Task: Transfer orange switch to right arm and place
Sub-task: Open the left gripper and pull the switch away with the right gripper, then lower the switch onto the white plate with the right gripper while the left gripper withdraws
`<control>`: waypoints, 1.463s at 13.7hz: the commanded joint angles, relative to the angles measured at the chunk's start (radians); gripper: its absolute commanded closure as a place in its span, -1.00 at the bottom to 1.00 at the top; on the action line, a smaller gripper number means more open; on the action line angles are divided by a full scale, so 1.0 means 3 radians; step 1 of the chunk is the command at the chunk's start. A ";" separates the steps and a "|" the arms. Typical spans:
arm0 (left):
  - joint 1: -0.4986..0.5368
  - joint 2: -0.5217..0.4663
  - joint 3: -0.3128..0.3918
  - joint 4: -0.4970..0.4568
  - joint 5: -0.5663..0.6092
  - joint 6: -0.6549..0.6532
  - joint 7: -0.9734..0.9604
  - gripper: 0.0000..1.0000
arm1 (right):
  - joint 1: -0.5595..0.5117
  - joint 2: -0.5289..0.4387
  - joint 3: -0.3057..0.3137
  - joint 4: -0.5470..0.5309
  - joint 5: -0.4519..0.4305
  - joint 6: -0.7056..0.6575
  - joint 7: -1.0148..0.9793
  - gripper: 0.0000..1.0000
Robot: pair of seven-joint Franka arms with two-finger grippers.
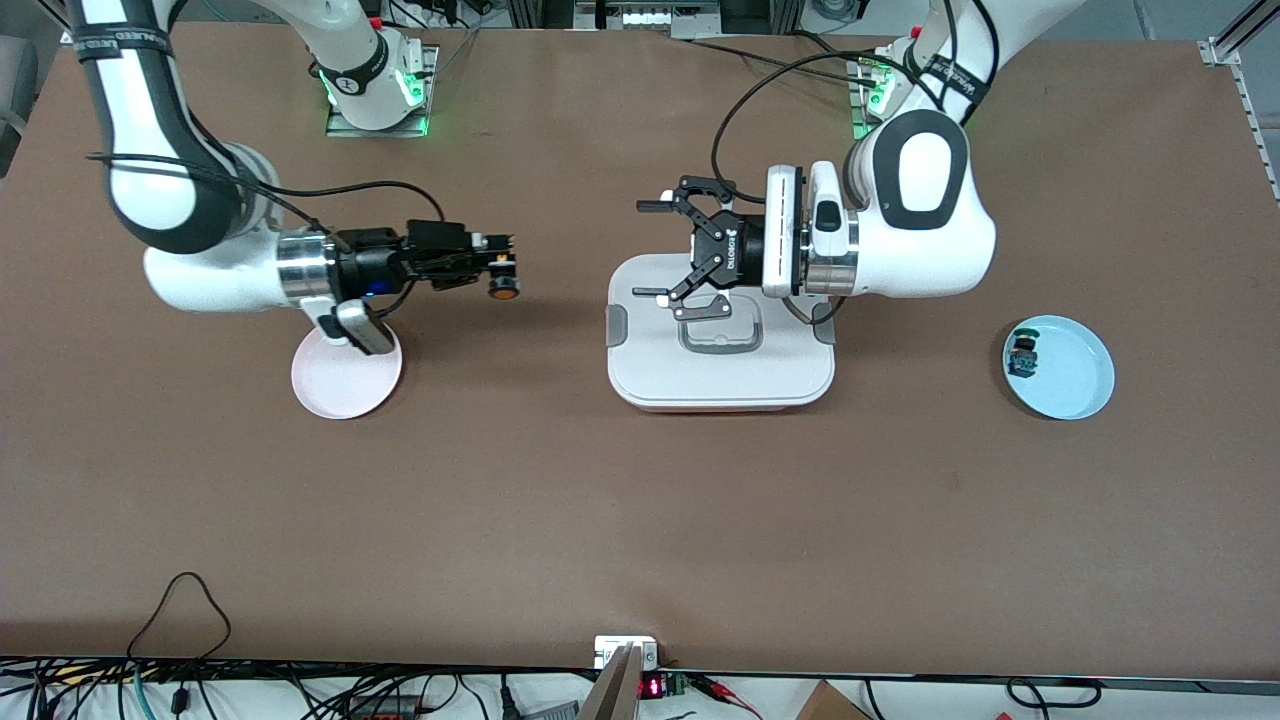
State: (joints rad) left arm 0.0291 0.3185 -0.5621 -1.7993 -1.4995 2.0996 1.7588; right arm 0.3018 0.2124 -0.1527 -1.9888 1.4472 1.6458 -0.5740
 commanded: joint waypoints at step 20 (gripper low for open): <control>0.0245 -0.0136 0.0038 0.1185 0.5216 -0.2631 -0.5384 -1.00 | -0.0249 -0.0024 -0.0089 -0.0866 -0.4681 0.2647 -0.2544 1.00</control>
State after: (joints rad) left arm 0.1062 0.2774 -0.5494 -1.4949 -0.0285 1.3888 0.2871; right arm 0.2339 0.2030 -0.1847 -2.1863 0.0585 2.3400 -1.2715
